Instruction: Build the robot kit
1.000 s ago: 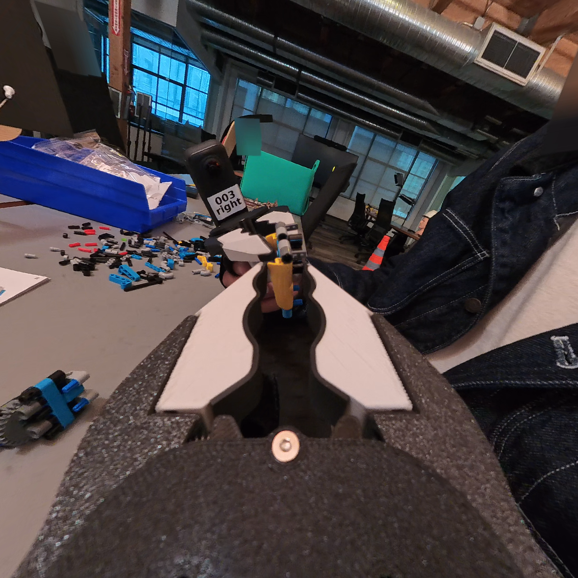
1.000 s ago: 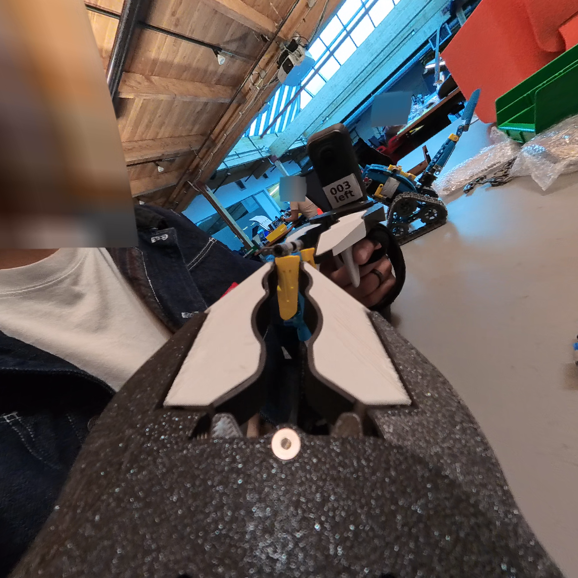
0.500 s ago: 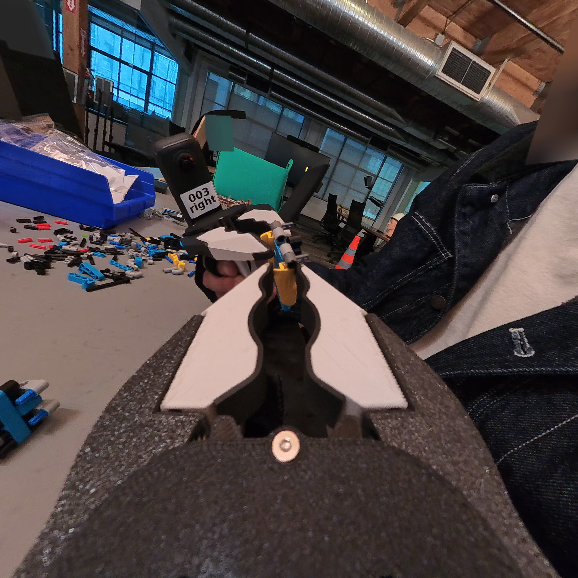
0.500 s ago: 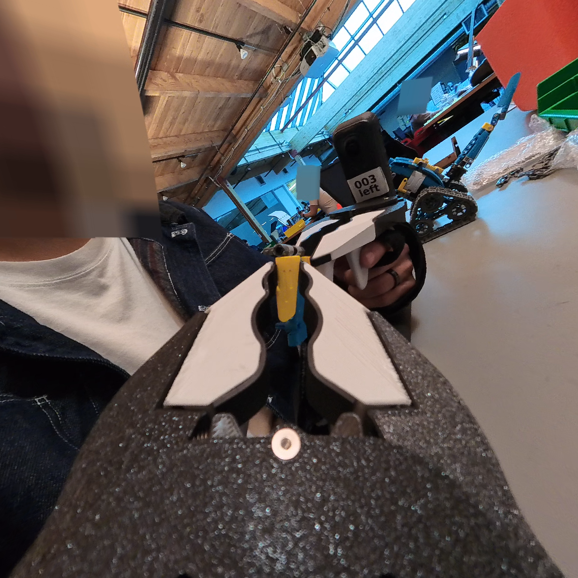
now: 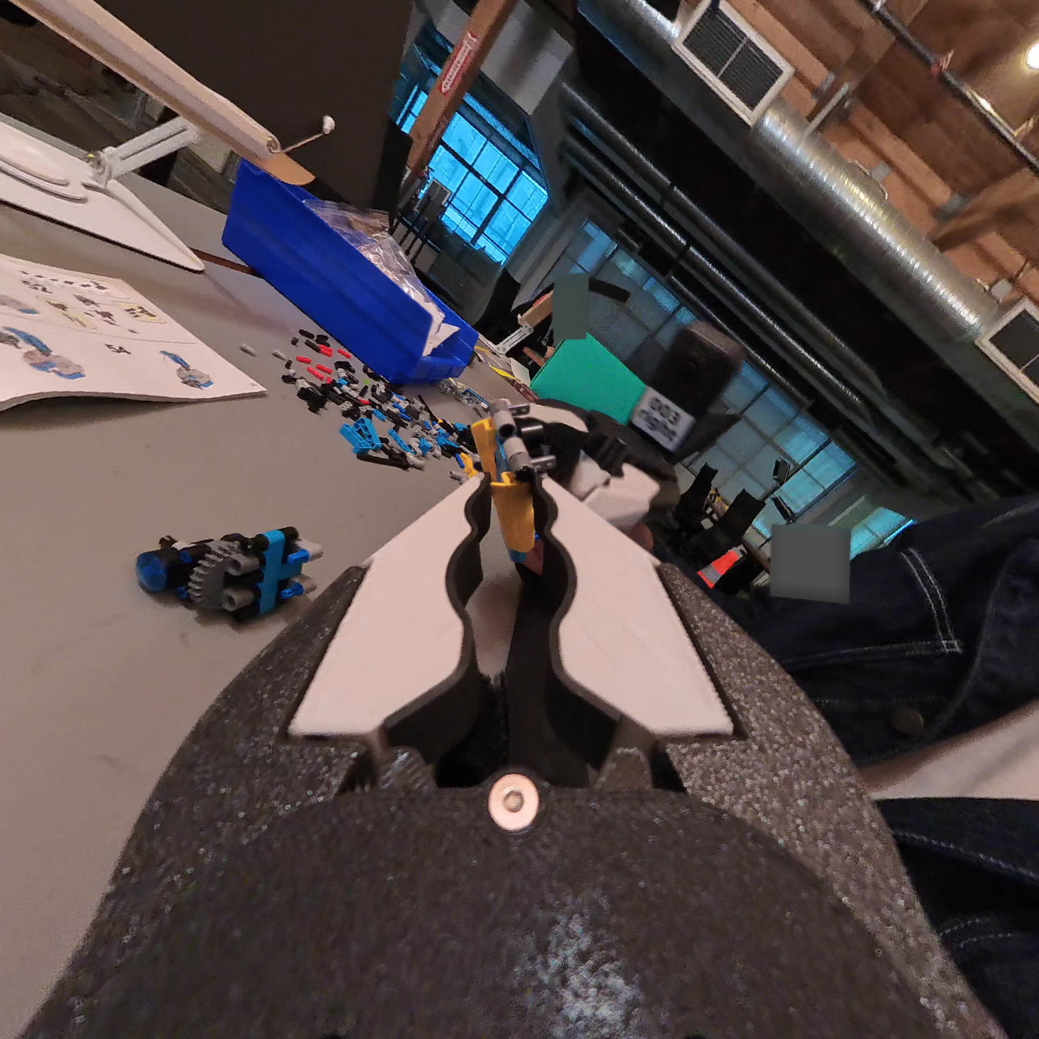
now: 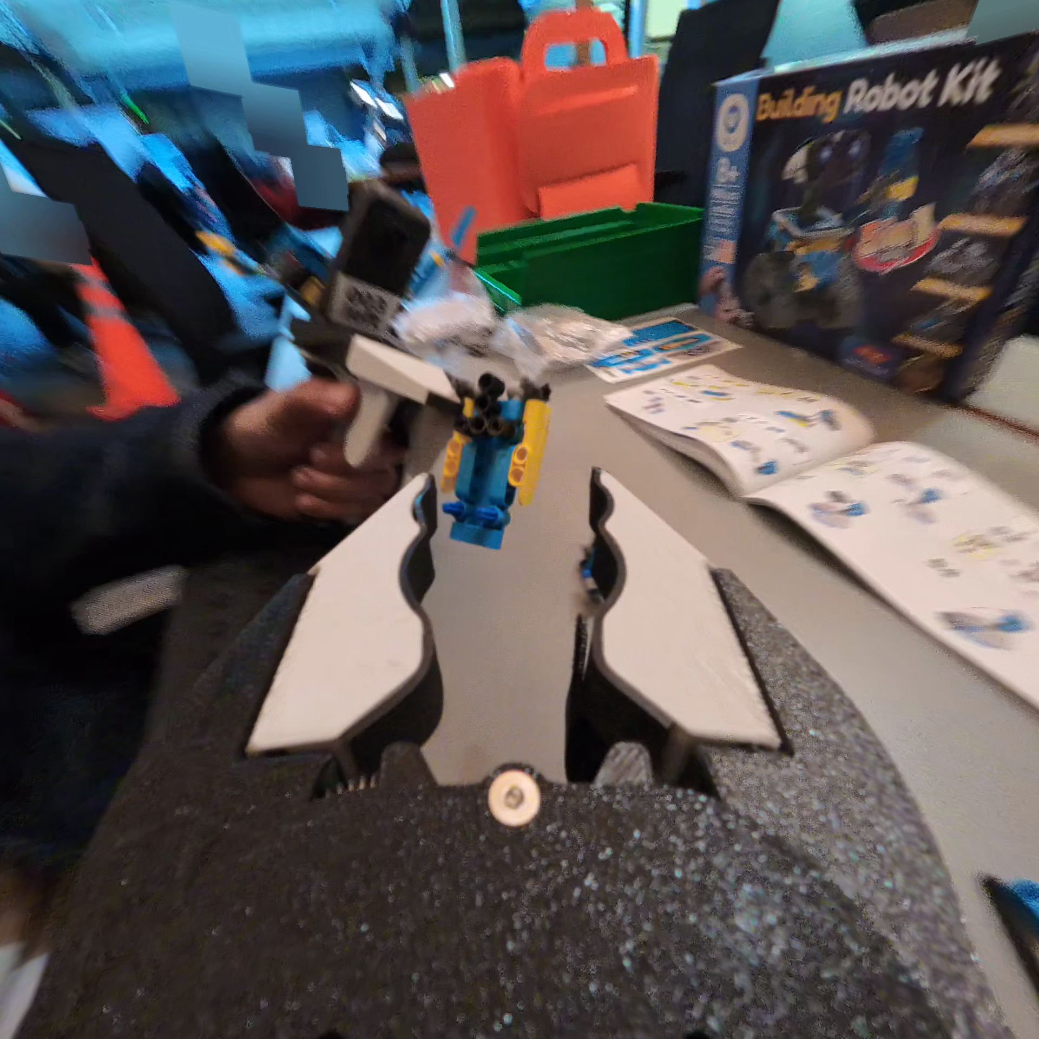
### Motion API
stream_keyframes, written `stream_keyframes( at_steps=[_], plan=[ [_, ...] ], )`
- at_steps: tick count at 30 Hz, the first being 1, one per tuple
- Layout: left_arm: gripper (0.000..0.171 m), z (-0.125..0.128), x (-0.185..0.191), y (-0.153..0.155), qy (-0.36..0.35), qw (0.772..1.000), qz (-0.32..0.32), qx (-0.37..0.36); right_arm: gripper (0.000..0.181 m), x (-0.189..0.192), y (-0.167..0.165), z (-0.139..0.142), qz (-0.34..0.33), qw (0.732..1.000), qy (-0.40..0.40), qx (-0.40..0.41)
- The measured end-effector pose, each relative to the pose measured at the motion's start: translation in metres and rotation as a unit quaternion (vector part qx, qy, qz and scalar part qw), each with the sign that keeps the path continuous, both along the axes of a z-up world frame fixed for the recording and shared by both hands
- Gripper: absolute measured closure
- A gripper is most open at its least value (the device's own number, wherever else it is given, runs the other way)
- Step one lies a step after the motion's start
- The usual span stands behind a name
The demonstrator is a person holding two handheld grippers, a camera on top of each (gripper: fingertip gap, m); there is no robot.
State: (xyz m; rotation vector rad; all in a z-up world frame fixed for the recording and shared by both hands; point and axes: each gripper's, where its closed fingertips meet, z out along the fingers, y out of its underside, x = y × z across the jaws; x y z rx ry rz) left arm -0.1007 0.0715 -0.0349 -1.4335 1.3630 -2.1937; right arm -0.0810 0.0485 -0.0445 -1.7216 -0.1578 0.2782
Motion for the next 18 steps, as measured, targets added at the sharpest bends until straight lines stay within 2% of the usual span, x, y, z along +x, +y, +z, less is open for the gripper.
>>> stream_keyframes(
  at_steps=[2,4,5,7,10,13,18],
  plan=[
    [0.157,-0.003,0.003,0.005,0.010,1.000,0.013,-0.005,0.118,0.000,0.008,-0.010,-0.053,0.994,-0.093,-0.014],
    [0.157,-0.004,0.005,0.007,0.016,1.000,0.017,-0.013,0.109,-0.001,0.015,-0.015,-0.091,0.985,-0.144,-0.028],
    [0.157,-0.005,0.005,0.008,0.017,1.000,0.017,-0.016,0.111,0.000,0.018,-0.016,-0.114,0.980,-0.159,-0.031],
    [0.157,-0.006,0.006,0.007,0.021,0.999,0.016,-0.017,0.111,-0.002,0.024,-0.014,-0.137,0.977,-0.163,-0.028],
    [0.157,-0.007,0.006,0.006,0.023,1.000,0.019,-0.010,0.130,-0.005,0.026,-0.011,-0.151,0.974,-0.169,-0.025],
    [0.157,-0.007,0.006,0.002,0.020,1.000,0.016,0.002,0.126,-0.005,0.027,-0.017,-0.150,0.972,-0.174,-0.040],
    [0.157,-0.008,0.006,-0.002,0.020,0.999,0.018,0.026,0.137,-0.005,0.025,-0.014,-0.139,0.976,-0.162,-0.034]
  ],
)
